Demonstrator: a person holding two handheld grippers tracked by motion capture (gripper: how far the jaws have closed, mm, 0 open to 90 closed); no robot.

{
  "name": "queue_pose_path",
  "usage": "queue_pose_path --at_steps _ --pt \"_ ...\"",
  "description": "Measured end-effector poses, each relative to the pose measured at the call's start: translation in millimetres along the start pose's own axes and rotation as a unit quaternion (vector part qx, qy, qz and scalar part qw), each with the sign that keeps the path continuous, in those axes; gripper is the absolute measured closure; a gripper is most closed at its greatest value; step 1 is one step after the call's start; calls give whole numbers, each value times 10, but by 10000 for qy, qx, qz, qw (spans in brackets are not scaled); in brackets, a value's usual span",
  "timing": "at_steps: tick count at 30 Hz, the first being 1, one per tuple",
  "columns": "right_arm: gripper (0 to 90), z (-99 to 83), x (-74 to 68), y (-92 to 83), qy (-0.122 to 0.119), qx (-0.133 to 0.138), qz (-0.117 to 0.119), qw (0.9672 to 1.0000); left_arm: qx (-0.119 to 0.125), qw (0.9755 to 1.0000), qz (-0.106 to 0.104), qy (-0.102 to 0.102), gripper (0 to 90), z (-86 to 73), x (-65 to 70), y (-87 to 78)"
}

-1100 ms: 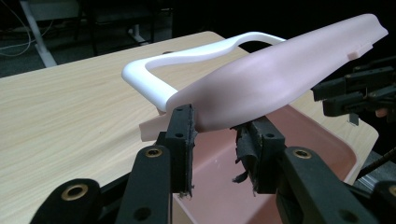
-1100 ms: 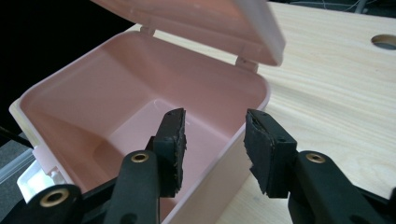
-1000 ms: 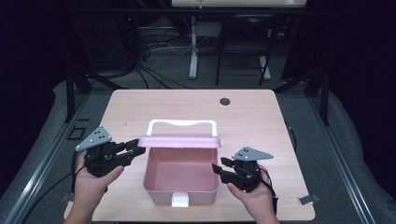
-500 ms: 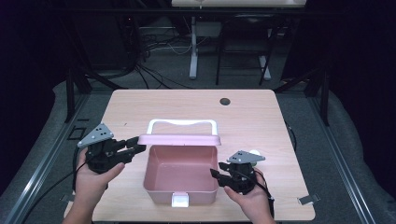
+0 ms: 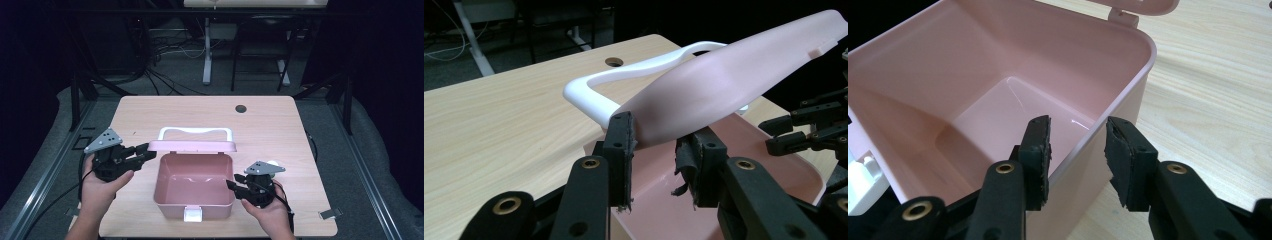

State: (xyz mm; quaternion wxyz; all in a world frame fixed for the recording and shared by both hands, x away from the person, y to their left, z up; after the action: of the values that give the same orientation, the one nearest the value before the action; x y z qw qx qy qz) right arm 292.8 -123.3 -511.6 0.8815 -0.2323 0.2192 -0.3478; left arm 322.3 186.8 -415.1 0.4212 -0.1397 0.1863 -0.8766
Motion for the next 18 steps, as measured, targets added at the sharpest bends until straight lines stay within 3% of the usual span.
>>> queue_pose_path --at_steps 18 --pt "651 0 22 -13 40 67 6 10000 35 9999 116 -31 700 130 -62 97"
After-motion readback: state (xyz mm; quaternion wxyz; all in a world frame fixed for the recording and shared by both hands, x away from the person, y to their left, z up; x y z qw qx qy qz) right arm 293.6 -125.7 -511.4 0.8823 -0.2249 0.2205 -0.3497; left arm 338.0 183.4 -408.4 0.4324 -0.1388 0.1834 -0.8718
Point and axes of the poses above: each handheld gripper's, and its own axes: y roughly forward along the jaws, z roughly out of its top, x roughly to its right, the point moved 5 cm from there along y, roughly forward along the jaws, and after that the axes turned 6 degrees about z, right-handed, at the moved point
